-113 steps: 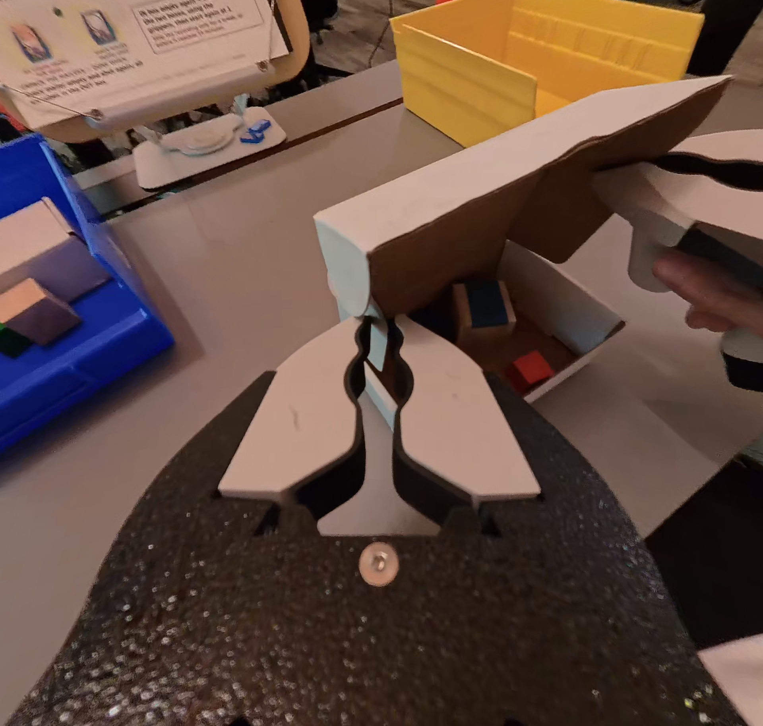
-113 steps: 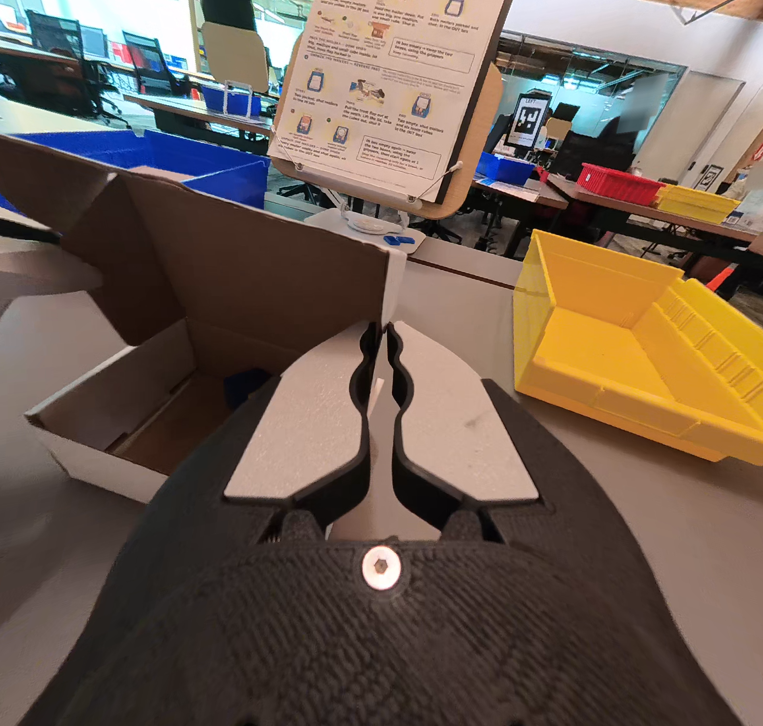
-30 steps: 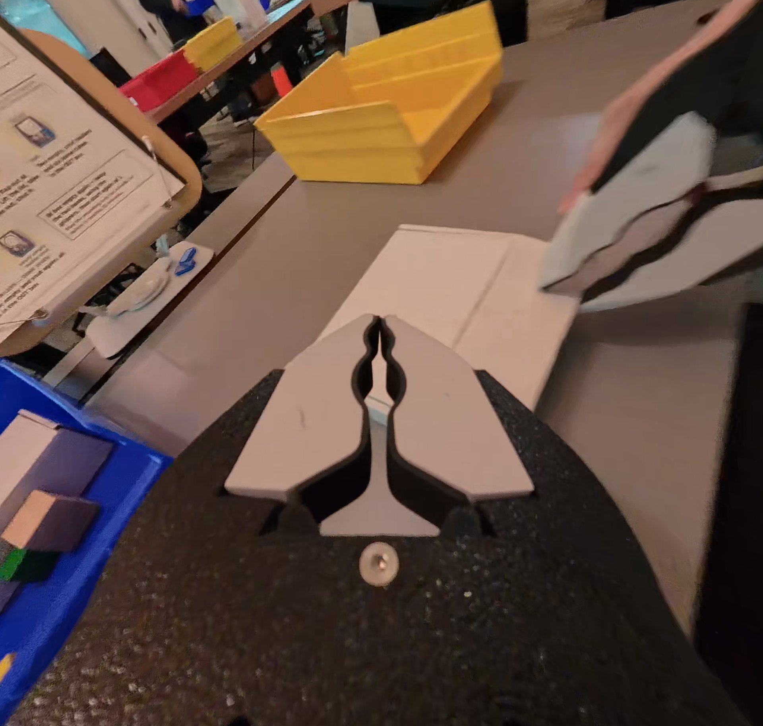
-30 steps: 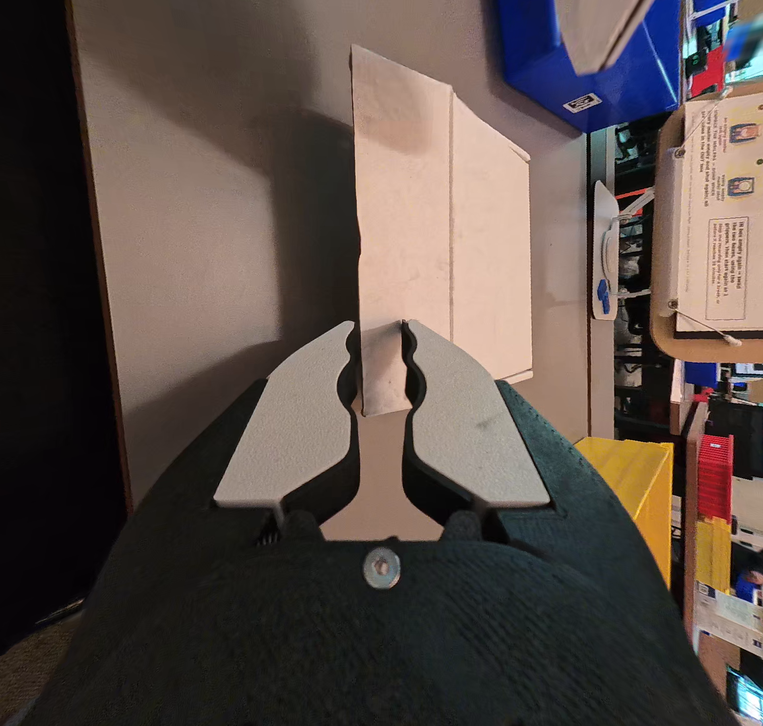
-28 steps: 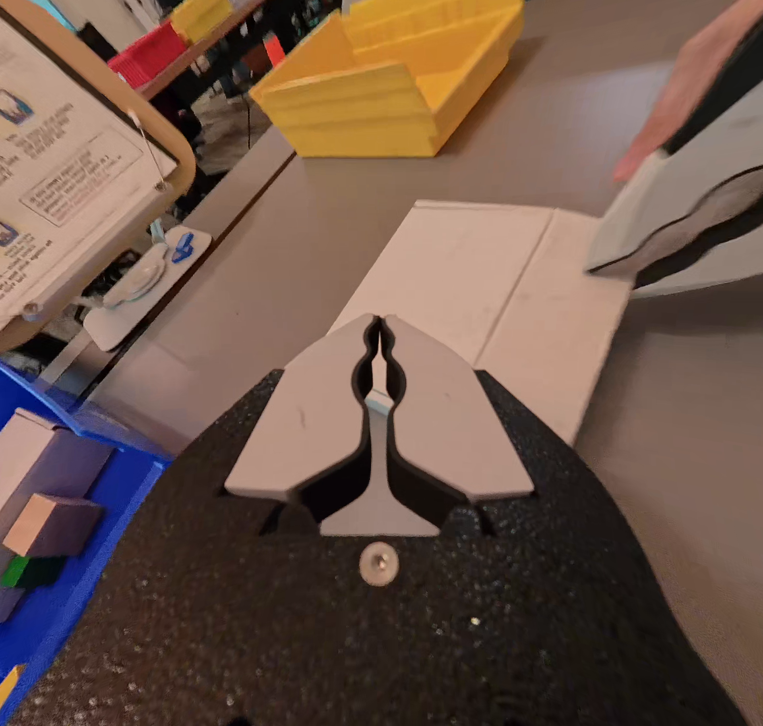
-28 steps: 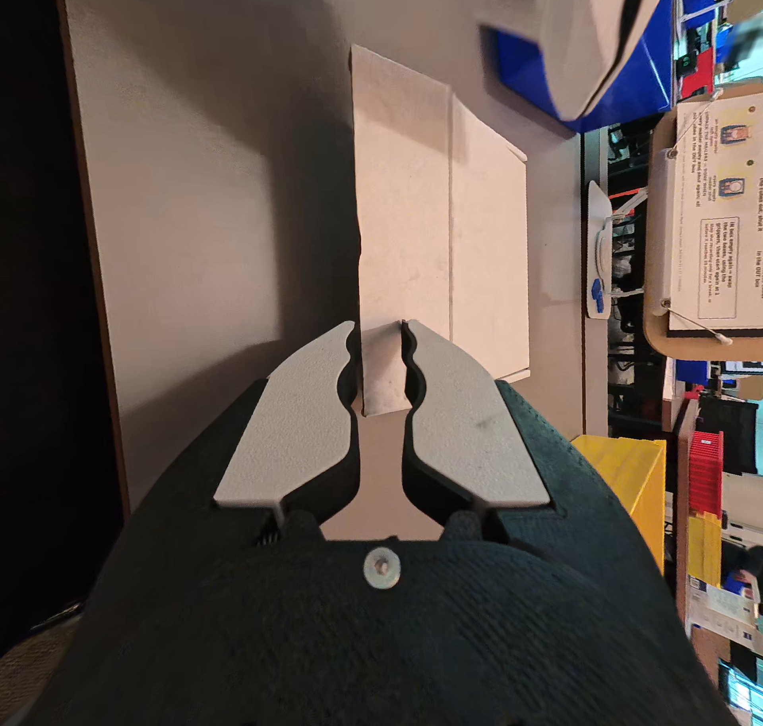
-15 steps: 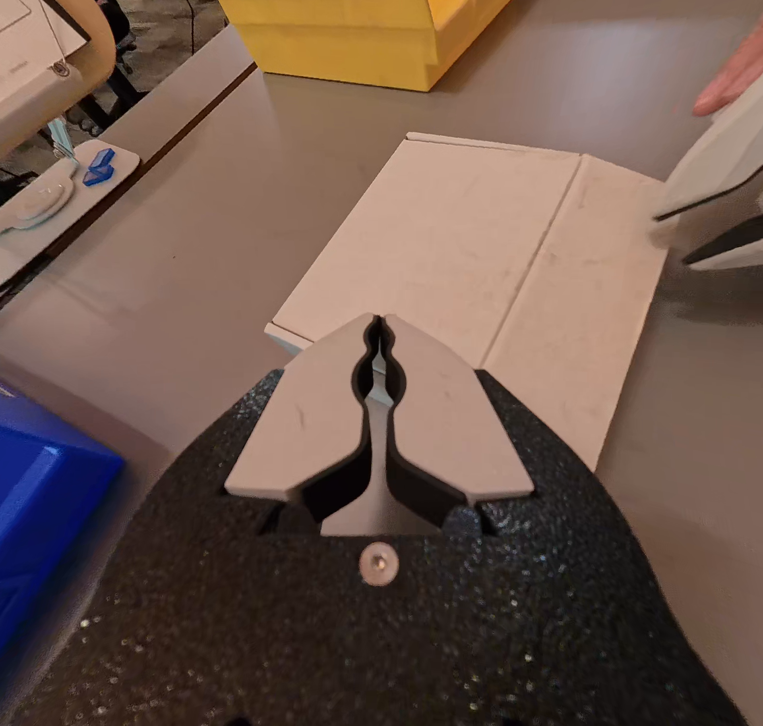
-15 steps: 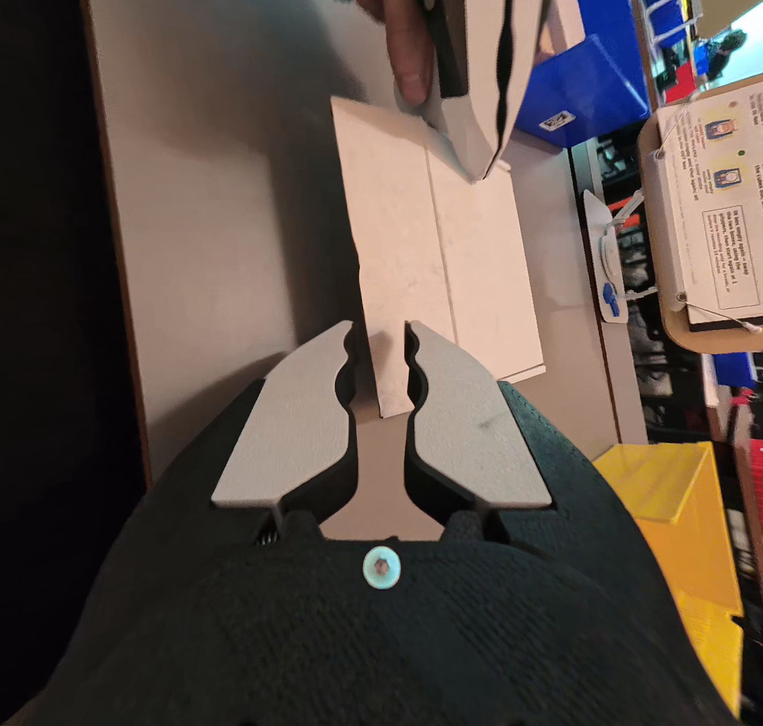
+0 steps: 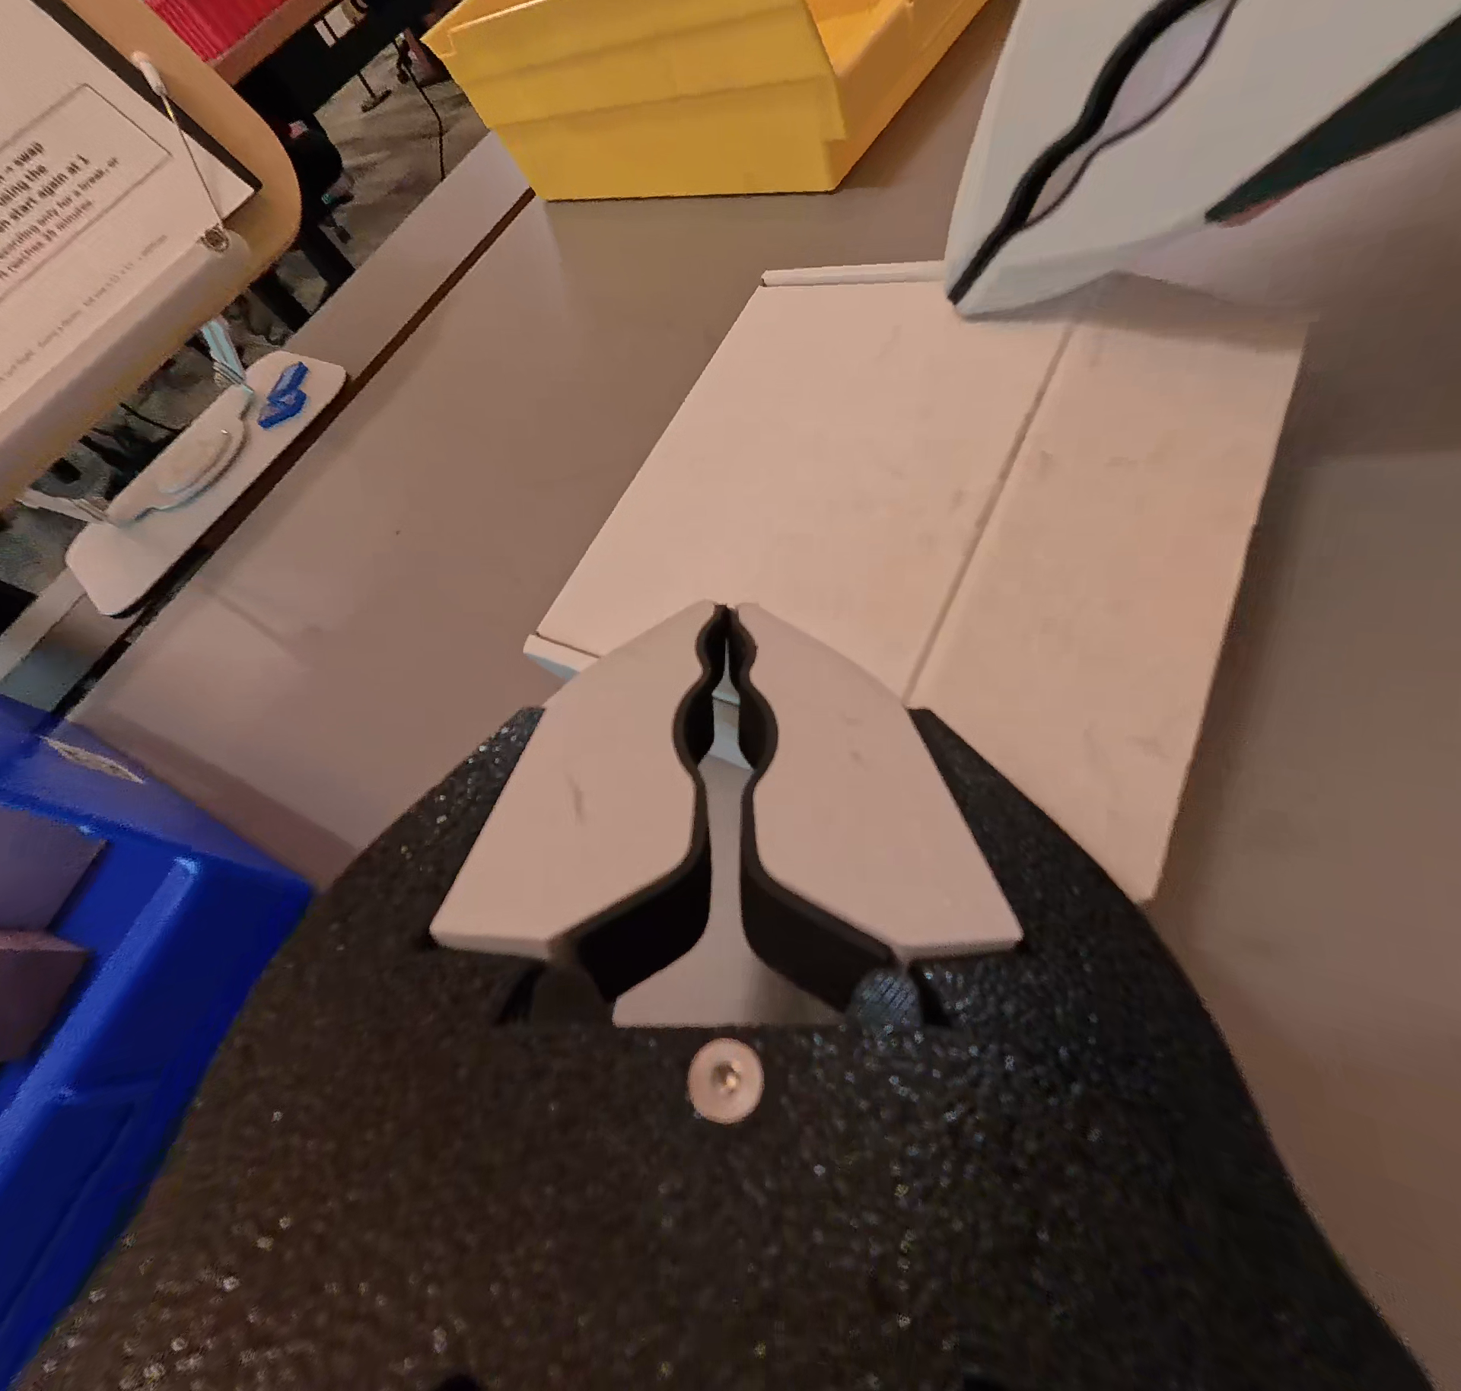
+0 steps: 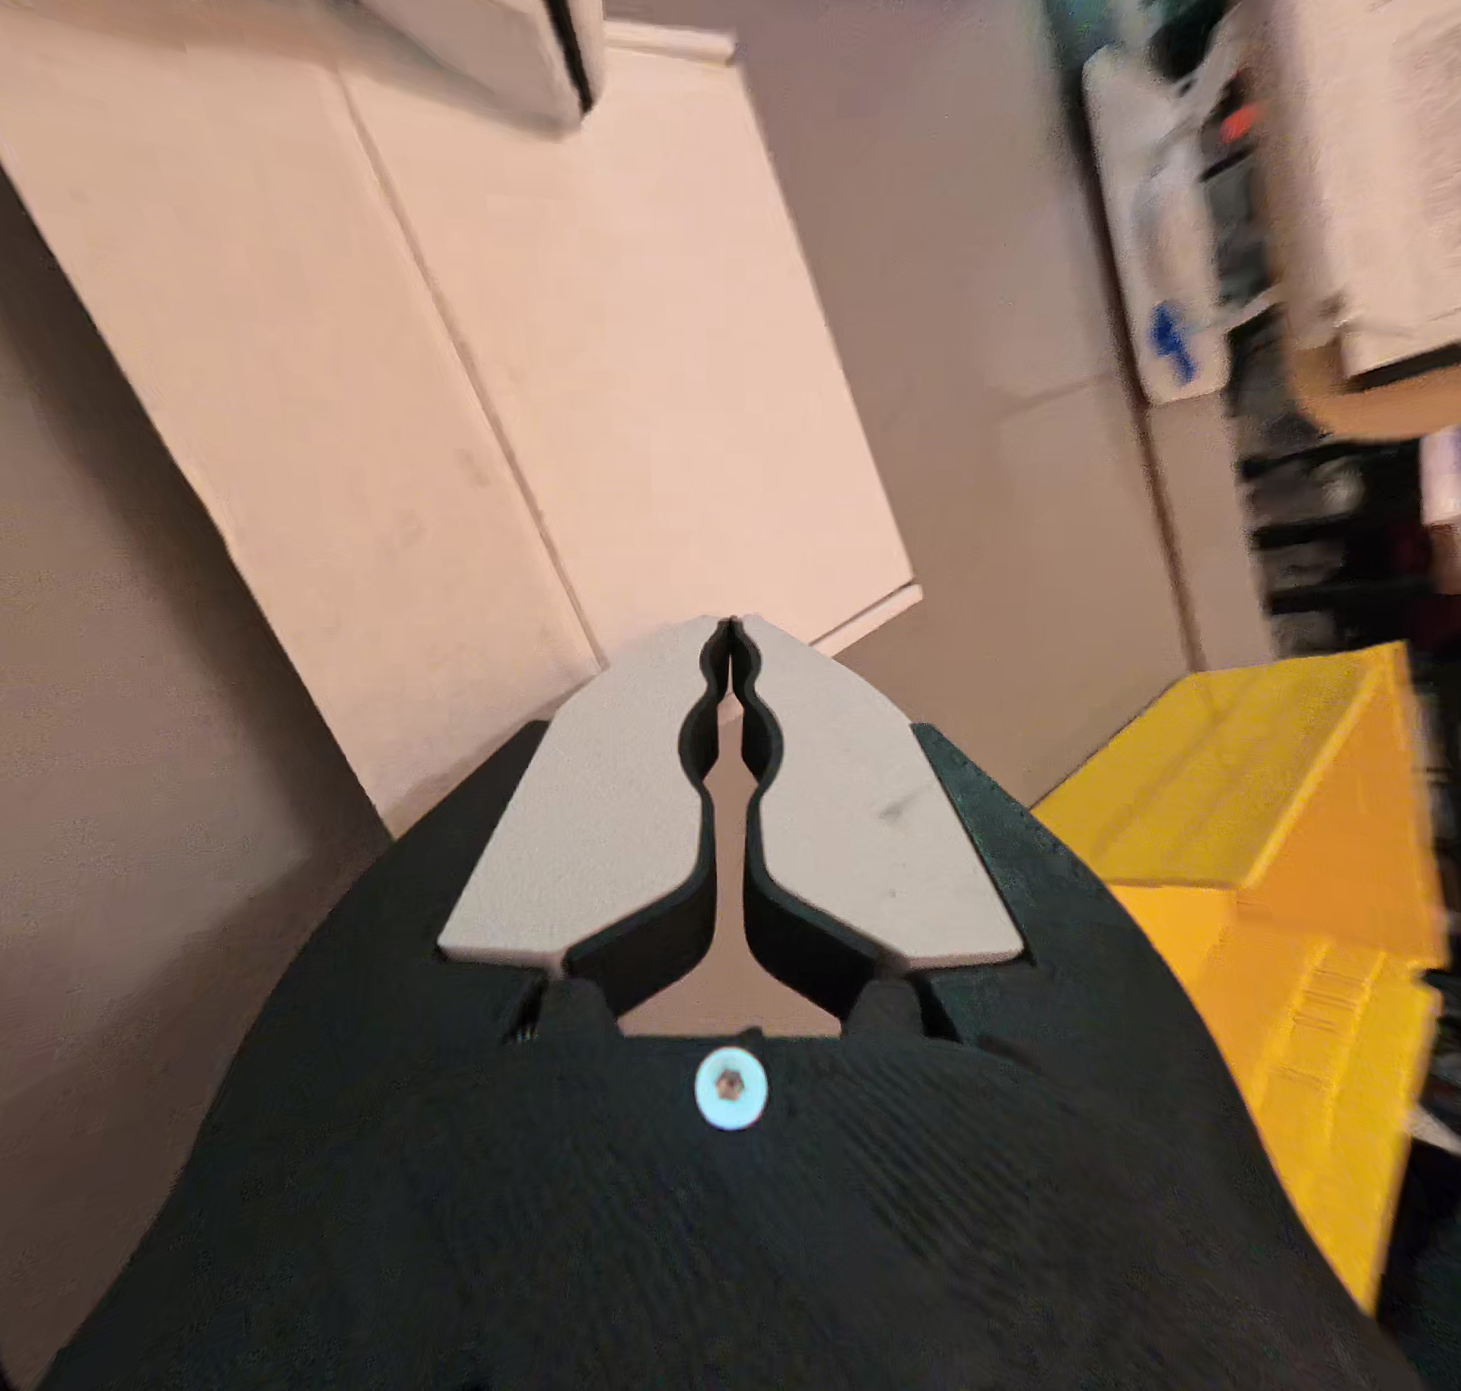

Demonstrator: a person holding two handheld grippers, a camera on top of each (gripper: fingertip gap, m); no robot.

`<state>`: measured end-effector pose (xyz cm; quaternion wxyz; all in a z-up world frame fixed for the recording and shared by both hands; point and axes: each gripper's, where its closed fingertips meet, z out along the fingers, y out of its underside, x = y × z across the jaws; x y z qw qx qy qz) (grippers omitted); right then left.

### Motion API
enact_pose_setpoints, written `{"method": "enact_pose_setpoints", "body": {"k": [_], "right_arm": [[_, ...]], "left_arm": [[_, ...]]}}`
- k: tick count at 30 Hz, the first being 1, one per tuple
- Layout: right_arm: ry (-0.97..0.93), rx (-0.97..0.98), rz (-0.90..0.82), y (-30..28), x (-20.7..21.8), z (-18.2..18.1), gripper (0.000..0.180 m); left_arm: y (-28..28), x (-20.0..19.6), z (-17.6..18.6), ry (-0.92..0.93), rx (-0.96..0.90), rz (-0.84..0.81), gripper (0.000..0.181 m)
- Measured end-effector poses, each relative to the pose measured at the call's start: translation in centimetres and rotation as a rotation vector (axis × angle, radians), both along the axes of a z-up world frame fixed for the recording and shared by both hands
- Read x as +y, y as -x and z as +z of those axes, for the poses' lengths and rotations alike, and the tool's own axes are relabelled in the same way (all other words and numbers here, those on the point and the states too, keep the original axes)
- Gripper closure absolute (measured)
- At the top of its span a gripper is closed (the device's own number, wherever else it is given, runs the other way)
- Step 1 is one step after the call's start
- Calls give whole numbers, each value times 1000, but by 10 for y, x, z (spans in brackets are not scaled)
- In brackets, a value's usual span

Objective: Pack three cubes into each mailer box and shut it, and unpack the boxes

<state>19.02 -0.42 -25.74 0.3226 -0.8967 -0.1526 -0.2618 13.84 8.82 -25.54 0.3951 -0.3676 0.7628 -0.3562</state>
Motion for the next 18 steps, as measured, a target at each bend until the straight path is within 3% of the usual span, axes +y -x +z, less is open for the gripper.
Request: {"method": "enact_pose_setpoints", "body": {"k": [3,8,11,14,16,18], "right_arm": [[50,-46,-24,0,0,-1,180],[-14,131,-29,1,-1,0,180],[-191,405,-125,-10,-2,23,163],[-377,964,-190,-10,7,43,163],[-313,1240,-247,-13,4,34,162],[-300,1360,-217,-11,3,32,166]], "left_arm": [[0,0,0,90,30,-2,181],[0,-6,19,209,-16,-16,171],[1,6,47,333,-107,34,167],[6,20,60,600,-45,92,152],[9,20,72,870,40,73,138],[13,22,86,1079,73,19,132]]}}
